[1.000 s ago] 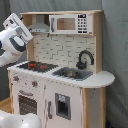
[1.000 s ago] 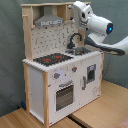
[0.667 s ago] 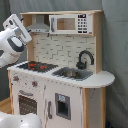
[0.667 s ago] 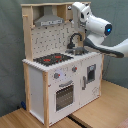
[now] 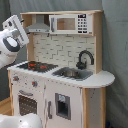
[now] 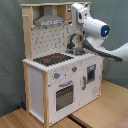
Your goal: Play with the kitchen
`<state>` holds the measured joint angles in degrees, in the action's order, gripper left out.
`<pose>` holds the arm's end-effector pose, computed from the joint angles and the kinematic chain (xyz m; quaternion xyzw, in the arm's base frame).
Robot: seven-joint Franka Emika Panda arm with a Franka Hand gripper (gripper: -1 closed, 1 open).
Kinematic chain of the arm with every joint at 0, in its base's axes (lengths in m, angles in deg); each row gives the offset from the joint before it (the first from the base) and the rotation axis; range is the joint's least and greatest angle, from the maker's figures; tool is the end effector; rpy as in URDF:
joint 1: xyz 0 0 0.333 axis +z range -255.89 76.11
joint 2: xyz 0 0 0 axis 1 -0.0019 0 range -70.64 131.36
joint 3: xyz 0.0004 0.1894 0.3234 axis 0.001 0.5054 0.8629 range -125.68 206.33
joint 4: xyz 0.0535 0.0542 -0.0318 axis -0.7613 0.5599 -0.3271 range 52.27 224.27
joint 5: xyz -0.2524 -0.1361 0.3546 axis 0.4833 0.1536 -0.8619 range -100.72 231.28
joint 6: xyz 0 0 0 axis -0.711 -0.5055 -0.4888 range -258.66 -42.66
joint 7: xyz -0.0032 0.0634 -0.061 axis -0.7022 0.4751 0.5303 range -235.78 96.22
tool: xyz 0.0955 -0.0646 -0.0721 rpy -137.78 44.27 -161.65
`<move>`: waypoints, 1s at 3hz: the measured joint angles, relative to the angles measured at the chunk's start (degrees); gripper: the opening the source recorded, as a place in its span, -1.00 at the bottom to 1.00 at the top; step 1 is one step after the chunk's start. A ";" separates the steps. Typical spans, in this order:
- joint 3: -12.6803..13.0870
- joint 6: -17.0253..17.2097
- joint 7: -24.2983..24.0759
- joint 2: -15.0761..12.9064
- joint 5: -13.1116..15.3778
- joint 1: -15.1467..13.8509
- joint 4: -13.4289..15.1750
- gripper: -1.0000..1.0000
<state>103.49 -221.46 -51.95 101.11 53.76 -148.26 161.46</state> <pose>0.4265 0.4626 0.7367 0.5213 0.3308 0.6500 0.4431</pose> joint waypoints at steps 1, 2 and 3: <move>-0.68 5.53 -4.66 2.30 0.00 -0.31 -0.91 1.00; -1.29 11.17 -8.56 4.09 0.00 -0.46 -1.85 1.00; -1.86 16.63 -11.83 5.41 0.02 -0.48 -2.79 1.00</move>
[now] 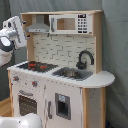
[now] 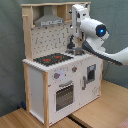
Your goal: Play with the kitchen
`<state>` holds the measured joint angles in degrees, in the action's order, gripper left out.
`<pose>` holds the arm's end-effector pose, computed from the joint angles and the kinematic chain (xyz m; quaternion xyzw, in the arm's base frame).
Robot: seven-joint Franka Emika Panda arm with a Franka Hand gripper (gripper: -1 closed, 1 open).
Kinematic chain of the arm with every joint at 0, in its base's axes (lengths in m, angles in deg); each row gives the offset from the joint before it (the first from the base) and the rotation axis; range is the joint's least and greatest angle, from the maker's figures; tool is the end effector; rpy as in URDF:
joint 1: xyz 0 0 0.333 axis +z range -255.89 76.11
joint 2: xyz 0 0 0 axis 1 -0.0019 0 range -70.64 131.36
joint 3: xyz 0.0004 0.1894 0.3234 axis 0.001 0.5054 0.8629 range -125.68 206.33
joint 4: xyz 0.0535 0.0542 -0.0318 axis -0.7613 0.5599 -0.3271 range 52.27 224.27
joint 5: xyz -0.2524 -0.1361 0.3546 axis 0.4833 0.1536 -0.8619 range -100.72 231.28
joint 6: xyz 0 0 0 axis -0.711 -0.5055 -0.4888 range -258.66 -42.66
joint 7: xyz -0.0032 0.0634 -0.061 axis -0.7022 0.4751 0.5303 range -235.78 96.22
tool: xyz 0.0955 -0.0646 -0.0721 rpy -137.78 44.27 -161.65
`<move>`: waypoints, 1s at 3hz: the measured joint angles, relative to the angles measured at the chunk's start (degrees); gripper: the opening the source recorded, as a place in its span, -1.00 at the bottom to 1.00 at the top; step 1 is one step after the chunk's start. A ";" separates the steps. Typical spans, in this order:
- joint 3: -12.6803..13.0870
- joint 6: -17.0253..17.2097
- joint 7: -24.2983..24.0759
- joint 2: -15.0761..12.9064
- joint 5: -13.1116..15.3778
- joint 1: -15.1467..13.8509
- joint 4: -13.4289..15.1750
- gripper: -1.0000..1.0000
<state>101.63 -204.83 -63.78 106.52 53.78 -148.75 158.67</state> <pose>0.4193 0.4731 0.7288 0.6030 0.2400 0.6278 0.4297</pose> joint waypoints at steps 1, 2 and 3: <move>-0.67 5.21 -2.75 0.93 0.04 -0.01 -0.89 1.00; -1.62 11.66 -5.79 1.66 0.14 -0.11 -2.03 1.00; -2.26 16.94 -8.29 1.73 0.35 -0.76 -3.55 1.00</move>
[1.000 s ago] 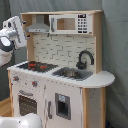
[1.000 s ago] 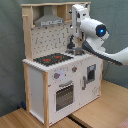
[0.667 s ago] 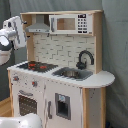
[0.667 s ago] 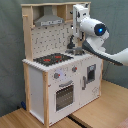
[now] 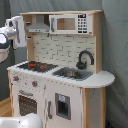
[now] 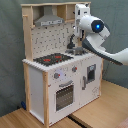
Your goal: Play with the kitchen
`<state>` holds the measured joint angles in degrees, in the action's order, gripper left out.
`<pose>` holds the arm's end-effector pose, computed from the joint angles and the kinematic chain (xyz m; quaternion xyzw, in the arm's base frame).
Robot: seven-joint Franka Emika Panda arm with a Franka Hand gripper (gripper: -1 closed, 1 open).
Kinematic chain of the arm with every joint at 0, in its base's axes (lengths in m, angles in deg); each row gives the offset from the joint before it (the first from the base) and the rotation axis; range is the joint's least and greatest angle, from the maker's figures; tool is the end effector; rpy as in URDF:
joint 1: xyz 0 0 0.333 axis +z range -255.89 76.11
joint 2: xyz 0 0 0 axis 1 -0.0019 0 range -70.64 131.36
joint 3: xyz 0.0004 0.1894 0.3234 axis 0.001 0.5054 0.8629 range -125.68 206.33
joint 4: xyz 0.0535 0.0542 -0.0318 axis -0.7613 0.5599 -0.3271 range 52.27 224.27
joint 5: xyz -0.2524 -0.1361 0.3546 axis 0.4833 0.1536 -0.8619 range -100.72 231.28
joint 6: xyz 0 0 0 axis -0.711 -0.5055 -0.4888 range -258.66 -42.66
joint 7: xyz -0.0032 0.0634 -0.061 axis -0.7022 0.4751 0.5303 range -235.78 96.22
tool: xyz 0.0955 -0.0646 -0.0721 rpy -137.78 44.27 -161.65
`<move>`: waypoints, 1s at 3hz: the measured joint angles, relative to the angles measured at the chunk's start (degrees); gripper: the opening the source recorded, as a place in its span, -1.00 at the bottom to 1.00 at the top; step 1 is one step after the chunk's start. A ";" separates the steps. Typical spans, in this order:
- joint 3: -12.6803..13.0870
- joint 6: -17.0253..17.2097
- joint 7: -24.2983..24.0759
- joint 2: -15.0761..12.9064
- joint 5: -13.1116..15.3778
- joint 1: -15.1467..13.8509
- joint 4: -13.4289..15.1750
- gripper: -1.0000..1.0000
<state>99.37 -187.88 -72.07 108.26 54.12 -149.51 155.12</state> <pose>0.4140 0.4623 0.7343 0.6764 0.1367 0.5896 0.4197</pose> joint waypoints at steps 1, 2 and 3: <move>-0.12 5.04 -2.57 0.00 0.03 -2.45 -2.93 1.00; 0.08 8.16 -4.38 -0.01 0.03 -5.71 -6.21 1.00; 0.24 10.81 -5.88 -0.02 0.03 -9.63 -10.19 1.00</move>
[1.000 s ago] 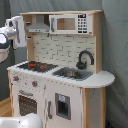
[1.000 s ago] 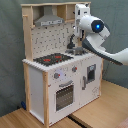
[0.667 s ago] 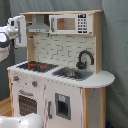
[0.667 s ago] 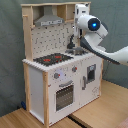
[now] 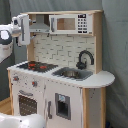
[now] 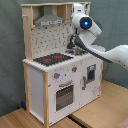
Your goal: Play with the kitchen
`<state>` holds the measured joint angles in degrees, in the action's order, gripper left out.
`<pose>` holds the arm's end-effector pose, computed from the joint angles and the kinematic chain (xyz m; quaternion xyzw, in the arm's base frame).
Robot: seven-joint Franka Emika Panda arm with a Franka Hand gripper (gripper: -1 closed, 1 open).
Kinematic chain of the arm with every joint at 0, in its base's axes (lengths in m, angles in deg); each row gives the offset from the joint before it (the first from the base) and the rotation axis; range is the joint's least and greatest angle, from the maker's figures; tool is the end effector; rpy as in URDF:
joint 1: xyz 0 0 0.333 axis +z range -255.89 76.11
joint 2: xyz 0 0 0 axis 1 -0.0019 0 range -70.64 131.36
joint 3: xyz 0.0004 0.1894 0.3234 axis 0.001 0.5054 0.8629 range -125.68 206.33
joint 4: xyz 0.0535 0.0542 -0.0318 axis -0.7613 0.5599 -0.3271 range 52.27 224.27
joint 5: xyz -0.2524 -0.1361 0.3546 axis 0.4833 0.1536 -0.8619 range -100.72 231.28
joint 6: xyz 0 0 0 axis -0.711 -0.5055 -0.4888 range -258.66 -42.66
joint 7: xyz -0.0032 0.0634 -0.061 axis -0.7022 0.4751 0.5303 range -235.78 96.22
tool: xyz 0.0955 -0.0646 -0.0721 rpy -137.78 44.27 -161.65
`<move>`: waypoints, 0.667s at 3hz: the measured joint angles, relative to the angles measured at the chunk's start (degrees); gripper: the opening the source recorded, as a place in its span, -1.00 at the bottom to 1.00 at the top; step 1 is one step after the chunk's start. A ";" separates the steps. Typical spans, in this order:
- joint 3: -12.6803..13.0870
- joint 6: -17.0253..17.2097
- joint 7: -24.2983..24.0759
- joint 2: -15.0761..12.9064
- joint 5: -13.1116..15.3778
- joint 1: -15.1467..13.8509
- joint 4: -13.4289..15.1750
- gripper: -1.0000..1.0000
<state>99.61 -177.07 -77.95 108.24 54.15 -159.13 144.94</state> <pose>0.4625 0.4627 0.7444 0.6991 0.0564 0.5626 0.4377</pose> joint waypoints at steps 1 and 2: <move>0.03 2.49 -1.13 -0.05 -0.01 -4.12 -4.41 1.00; 0.00 4.75 -2.03 -0.05 -0.01 -7.91 -8.60 1.00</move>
<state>99.61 -172.32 -79.98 108.18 54.14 -167.04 136.34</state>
